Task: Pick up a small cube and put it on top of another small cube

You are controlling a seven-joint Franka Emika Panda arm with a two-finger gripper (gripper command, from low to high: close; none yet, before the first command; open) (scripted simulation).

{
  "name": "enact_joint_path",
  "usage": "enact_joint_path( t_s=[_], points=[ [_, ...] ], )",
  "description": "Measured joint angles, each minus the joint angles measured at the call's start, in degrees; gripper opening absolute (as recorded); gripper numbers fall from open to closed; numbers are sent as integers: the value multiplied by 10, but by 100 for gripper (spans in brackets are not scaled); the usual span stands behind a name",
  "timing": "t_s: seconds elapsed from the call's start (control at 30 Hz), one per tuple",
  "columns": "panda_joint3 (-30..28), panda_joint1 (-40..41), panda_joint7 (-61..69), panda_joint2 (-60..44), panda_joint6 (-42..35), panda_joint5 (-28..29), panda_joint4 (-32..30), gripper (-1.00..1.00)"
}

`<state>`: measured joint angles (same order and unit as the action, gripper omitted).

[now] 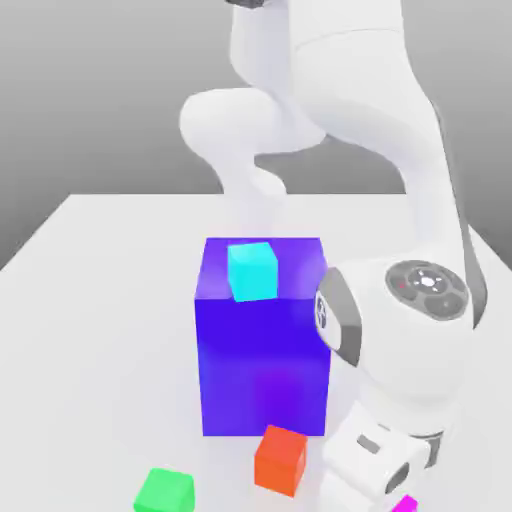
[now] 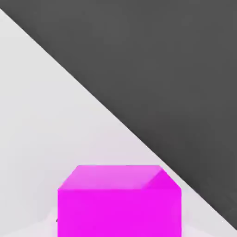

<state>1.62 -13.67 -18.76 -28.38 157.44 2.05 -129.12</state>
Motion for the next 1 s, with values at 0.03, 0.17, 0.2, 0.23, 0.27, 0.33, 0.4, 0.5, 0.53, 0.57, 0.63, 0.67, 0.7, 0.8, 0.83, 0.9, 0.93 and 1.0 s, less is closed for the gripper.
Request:
enact_joint_path(
  t_s=[0.03,0.17,0.2,0.23,0.27,0.33,0.4,0.5,0.53,0.57,0.63,0.67,0.7,0.8,0.83,0.9,0.93,1.0],
  points=[
    [1,1,1,17,-14,-1,-4,-100],
    [-9,18,7,79,-60,-7,-20,-100],
    [-18,28,10,88,-66,-10,-24,-100],
    [-27,39,12,96,-70,-12,-27,-100],
    [-37,51,16,104,-75,-15,-31,-100],
    [-55,74,23,119,-83,-22,-39,-100],
    [-73,98,32,135,-91,-31,-46,-100],
    [-100,134,47,158,-103,-47,-57,-100],
    [-106,143,52,159,-101,-54,-60,-100],
    [-107,149,58,149,-90,-60,-60,-100],
    [-105,154,69,116,-60,-75,-59,-100],
    [-101,158,73,97,-42,-81,-58,-100],
    [-98,161,76,84,-30,-86,-57,100],
    [-98,161,76,84,-30,-86,-57,100],
    [-98,161,76,84,-30,-86,-57,100],
    [-96,162,78,77,-23,-88,-57,100],
    [-98,161,76,85,-30,-85,-57,100],
    [-104,157,68,116,-58,-74,-59,100]
  ],
)
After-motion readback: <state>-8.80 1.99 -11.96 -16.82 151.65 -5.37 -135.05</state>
